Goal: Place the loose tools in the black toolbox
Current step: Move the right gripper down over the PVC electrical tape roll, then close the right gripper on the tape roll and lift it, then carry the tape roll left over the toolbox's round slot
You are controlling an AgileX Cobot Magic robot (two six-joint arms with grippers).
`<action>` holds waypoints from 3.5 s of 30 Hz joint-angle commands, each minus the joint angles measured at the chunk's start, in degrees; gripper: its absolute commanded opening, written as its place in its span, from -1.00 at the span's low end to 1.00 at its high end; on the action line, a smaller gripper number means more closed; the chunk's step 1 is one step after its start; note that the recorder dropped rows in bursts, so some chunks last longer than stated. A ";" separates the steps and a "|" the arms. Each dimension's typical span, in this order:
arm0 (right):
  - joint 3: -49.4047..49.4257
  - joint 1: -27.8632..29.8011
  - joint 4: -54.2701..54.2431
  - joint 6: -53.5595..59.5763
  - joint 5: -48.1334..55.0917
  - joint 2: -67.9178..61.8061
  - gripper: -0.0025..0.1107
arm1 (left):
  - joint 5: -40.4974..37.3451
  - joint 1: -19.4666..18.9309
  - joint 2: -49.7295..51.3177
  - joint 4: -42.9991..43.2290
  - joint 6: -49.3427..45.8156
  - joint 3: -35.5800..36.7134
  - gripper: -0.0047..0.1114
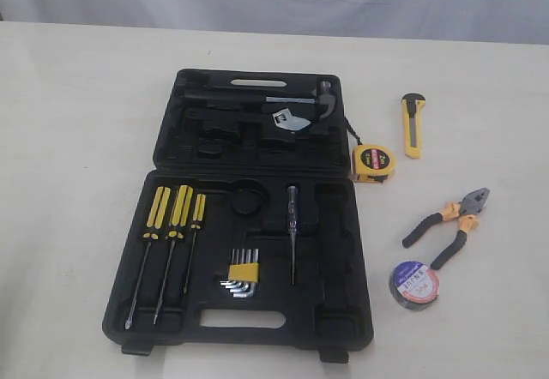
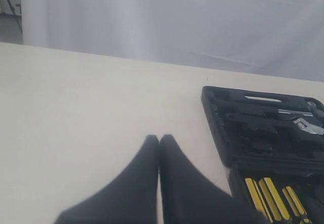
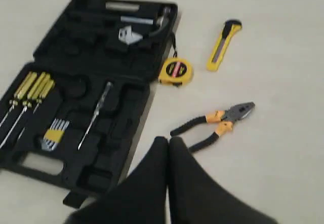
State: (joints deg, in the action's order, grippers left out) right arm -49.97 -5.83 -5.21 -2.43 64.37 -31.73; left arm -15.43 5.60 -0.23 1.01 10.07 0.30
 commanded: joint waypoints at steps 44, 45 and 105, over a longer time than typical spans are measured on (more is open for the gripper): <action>5.39 -11.14 -0.70 12.90 -11.33 -48.57 0.19 | -0.05 0.33 0.23 0.28 -0.02 -0.30 -0.92; 5.39 -11.14 -0.70 13.19 -11.90 -49.49 0.19 | -0.05 0.33 0.23 0.28 -0.02 -0.30 -0.92; -45.86 -27.70 -0.89 7.55 -0.22 -83.00 -0.32 | -0.05 0.33 0.23 -0.18 -0.02 -0.30 -0.92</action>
State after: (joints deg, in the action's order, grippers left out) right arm -91.82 -33.58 -7.45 6.37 61.95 -111.30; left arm -15.43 5.60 -0.23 1.01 10.07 0.30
